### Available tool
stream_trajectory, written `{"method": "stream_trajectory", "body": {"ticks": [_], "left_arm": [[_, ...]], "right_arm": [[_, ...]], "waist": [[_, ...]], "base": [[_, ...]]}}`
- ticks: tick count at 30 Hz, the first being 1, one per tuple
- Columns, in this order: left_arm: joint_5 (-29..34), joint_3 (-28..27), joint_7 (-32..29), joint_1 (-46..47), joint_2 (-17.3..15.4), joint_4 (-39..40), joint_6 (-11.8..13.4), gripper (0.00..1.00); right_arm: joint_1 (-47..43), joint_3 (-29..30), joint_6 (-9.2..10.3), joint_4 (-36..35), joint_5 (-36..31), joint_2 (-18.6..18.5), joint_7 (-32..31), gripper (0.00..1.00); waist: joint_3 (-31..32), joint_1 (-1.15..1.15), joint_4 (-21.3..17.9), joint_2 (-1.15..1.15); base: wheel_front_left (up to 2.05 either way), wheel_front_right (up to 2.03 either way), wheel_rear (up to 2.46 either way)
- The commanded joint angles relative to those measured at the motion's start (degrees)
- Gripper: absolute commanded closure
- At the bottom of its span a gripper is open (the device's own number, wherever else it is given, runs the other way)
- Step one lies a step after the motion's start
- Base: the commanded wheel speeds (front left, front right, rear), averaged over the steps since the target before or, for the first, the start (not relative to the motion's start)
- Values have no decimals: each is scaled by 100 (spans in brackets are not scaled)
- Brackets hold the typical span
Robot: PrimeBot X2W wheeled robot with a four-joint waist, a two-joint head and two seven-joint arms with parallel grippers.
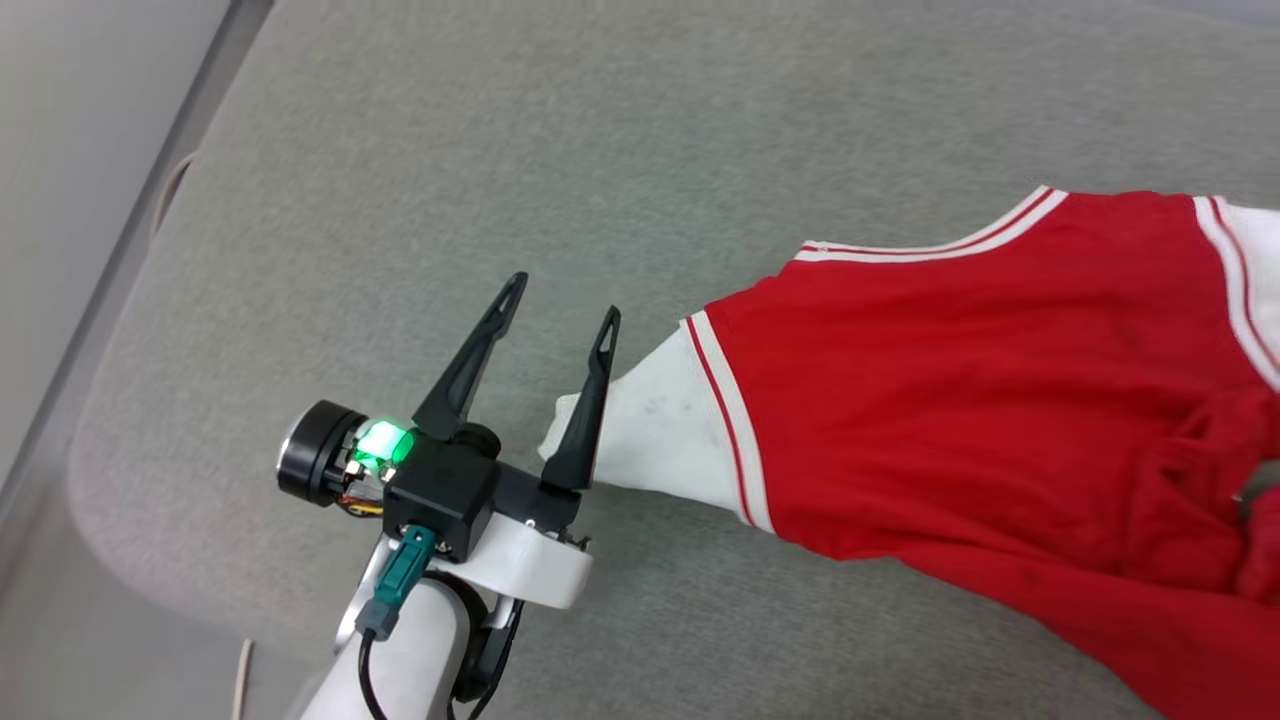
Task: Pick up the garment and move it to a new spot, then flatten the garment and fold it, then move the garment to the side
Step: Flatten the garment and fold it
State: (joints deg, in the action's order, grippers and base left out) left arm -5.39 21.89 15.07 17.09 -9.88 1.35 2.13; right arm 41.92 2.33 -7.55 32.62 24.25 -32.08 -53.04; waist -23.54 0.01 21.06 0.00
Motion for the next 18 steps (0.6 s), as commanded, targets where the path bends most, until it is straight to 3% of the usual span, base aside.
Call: {"method": "stream_trajectory", "body": {"ticks": [1,9,18], "left_arm": [[26,-18,13,-65,14,-12,-43,0],[59,-270,13,-279,-141,-108,-96,0],[20,-490,13,-522,-220,-193,-151,0]], "right_arm": [[-359,20,13,216,-19,66,99,100],[-1072,248,12,307,393,473,1092,100],[-1834,647,11,139,798,560,1959,100]], "waist": [[221,-1,-244,0],[794,-1,-996,0],[1013,-1,-1548,0]], "base": [[0,0,0],[0,0,0],[0,0,0]]}}
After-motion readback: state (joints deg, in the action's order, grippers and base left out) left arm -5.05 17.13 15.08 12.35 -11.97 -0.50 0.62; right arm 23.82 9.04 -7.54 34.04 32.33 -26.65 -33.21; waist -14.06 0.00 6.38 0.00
